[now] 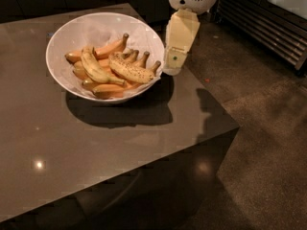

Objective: Pick banana from white bowl

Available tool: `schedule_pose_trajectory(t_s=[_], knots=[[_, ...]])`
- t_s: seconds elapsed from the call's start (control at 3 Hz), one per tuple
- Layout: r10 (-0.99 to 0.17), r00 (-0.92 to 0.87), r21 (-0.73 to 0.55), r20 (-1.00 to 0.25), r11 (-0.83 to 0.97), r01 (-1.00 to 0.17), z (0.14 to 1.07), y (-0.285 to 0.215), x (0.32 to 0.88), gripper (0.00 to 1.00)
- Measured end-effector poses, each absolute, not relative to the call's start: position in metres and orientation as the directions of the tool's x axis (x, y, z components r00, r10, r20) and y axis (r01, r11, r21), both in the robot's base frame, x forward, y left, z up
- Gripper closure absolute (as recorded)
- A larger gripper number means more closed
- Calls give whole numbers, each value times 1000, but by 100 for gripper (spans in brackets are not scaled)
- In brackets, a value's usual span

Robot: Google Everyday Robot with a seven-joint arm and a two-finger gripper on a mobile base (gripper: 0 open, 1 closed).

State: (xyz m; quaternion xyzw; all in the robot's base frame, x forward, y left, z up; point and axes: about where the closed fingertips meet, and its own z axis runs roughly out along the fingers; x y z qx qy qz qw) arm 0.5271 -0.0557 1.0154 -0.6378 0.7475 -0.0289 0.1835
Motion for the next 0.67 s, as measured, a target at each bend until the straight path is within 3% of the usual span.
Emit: schedule_pose_trajectory(t_s=[0.67], knots=[[-966,-68,-261,-251,136,-956,1024,-42,529,6]])
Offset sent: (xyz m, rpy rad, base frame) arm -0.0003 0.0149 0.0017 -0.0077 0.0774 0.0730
